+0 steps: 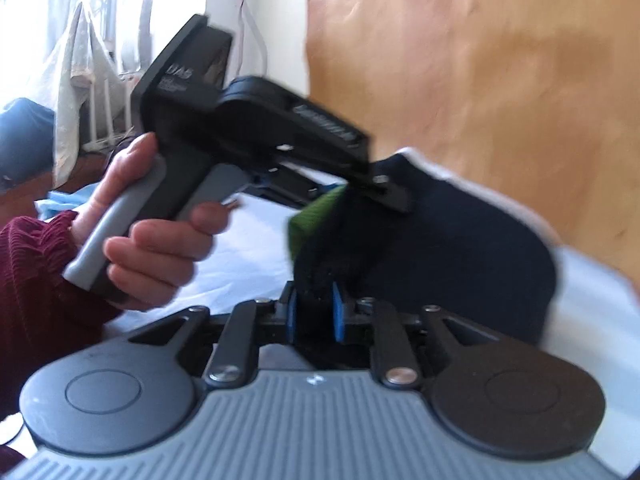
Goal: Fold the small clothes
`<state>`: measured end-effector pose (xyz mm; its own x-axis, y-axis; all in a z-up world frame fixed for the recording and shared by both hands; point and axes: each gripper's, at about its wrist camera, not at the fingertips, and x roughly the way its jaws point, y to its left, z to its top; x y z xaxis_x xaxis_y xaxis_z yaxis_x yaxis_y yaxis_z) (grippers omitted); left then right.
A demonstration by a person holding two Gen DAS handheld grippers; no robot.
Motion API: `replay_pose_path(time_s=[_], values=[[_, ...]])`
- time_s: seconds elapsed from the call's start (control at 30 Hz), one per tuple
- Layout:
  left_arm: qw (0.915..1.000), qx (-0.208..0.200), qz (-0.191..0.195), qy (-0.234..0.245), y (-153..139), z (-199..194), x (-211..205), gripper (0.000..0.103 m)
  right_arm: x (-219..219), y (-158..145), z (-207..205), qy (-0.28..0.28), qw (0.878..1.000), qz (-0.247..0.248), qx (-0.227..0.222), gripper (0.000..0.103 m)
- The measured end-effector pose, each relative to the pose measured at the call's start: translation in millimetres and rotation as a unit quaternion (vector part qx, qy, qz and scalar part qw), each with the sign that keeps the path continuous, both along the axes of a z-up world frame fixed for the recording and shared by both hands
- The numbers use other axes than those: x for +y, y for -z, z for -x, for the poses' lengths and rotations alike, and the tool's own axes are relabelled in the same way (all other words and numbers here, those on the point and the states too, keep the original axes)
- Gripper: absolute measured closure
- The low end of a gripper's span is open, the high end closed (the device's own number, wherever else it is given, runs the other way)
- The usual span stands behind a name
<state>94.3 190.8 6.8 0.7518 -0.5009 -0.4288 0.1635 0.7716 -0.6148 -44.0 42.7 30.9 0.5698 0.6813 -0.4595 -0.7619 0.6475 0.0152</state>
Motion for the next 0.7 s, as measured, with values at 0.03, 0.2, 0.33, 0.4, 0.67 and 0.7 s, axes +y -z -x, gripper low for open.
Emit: replay_pose_path(time_s=[0.03, 0.2, 0.33, 0.4, 0.67, 0.7], values=[[0.9999, 0.014, -0.009, -0.005, 4.9, -3.5, -1.0, 0.071, 4.1, 5.5, -2.6, 0.003, 1.000, 0.005, 0.001, 0.080], [0.9985, 0.030, -0.040, -0.023, 8.6, -6.6, -4.8, 0.023, -18.5, -0.9, -1.6, -0.006, 0.998, -0.064, 0.022, 0.064], [0.9984, 0.026, -0.037, -0.033, 3.8, 0.0, 0.9, 0.005, -73.1, -22.2, 5.0, 0.049, 0.988, -0.146, 0.002, 0.054], [0.9988, 0.019, -0.033, -0.032, 1.5, 3.6, 3.1, 0.000, -103.4, -25.1, 2.4, 0.100, 0.978, -0.183, 0.005, 0.042], [0.9980, 0.044, -0.033, 0.031, 11.1, 2.6, -9.9, 0.000, -149.3, 23.5, -33.0, 0.183, 0.929, -0.260, 0.191, 0.019], [0.9974, 0.045, -0.039, 0.041, 12.0, 3.3, -14.0, 0.000, -144.5, 28.7, -35.1, 0.178, 0.927, -0.258, 0.204, 0.019]])
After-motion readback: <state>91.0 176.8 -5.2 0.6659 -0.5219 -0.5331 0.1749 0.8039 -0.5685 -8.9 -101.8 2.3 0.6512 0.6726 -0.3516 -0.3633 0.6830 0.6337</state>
